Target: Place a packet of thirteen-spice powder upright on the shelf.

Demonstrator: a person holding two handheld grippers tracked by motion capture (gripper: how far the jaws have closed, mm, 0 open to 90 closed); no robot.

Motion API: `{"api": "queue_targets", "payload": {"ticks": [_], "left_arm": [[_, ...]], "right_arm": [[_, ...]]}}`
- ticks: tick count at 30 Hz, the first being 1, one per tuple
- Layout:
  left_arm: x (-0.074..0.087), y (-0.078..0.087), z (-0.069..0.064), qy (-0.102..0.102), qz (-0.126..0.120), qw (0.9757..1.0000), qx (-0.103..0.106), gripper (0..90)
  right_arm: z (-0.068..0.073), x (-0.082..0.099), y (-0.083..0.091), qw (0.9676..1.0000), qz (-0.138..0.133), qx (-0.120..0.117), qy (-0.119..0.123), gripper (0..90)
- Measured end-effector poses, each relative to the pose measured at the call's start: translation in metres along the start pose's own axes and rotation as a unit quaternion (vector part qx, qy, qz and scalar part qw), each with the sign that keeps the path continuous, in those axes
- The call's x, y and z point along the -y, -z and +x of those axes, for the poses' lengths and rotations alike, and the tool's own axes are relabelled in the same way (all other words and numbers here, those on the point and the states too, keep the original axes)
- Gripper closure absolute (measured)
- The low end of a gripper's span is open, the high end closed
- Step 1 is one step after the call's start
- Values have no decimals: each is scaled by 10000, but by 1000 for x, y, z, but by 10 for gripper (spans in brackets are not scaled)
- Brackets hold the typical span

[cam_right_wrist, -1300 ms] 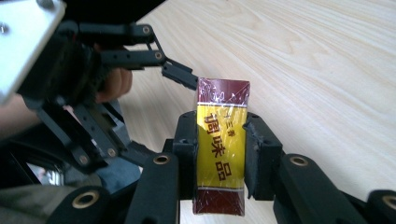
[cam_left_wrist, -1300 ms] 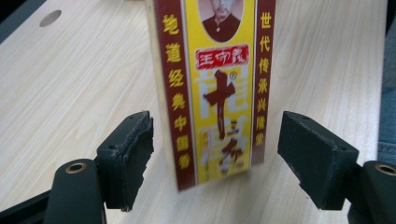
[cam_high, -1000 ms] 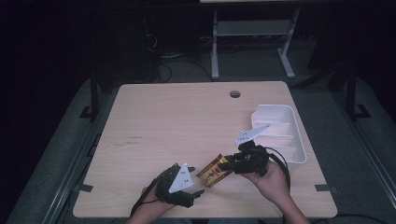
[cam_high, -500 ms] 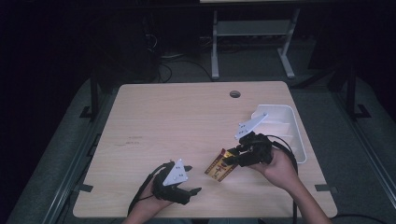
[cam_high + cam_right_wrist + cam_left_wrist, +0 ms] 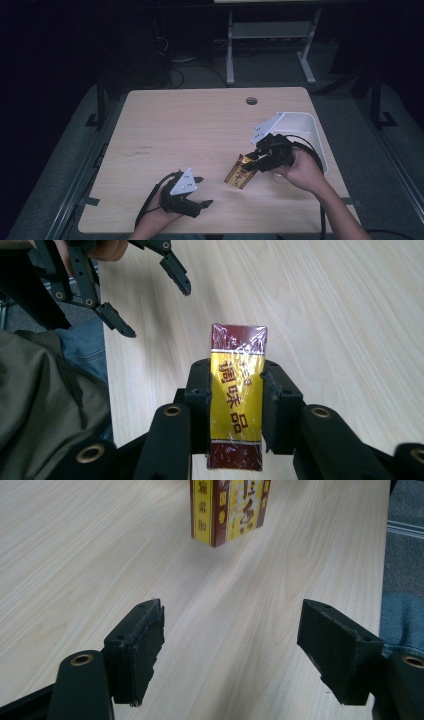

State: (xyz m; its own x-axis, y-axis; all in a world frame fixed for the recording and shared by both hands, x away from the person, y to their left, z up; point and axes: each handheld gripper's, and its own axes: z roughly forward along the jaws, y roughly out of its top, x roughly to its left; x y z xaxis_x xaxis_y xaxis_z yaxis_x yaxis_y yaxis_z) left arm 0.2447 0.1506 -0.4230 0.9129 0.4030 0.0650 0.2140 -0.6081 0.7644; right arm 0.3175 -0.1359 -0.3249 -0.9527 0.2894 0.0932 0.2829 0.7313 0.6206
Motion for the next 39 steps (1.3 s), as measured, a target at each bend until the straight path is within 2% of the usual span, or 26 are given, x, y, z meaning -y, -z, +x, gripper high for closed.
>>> {"api": "queue_targets", "payload": {"ticks": [9, 12, 19, 29, 36, 39], "left_arm": [[3, 3, 6, 101, 10, 9999, 4, 261], [3, 3, 7, 106, 21, 9999, 16, 261], [5, 5, 10, 142, 34, 9999, 50, 261], [7, 6, 13, 178, 60, 9998, 46, 261], [8, 6, 13, 191, 74, 9998, 48, 261], [8, 7, 14, 200, 90, 9997, 47, 261]], "right_arm": [[-5, -7, 9, 9994, 246, -29, 262, 691], [-7, -8, 13, 9993, 271, -13, 263, 691], [-22, -5, 29, 9989, 340, -50, 309, 689], [-31, 0, 52, 9980, 496, 270, 294, 689], [-34, 4, 66, 9979, 456, 399, 230, 689], [-36, 7, 72, 9969, 545, 522, 222, 688]]}}
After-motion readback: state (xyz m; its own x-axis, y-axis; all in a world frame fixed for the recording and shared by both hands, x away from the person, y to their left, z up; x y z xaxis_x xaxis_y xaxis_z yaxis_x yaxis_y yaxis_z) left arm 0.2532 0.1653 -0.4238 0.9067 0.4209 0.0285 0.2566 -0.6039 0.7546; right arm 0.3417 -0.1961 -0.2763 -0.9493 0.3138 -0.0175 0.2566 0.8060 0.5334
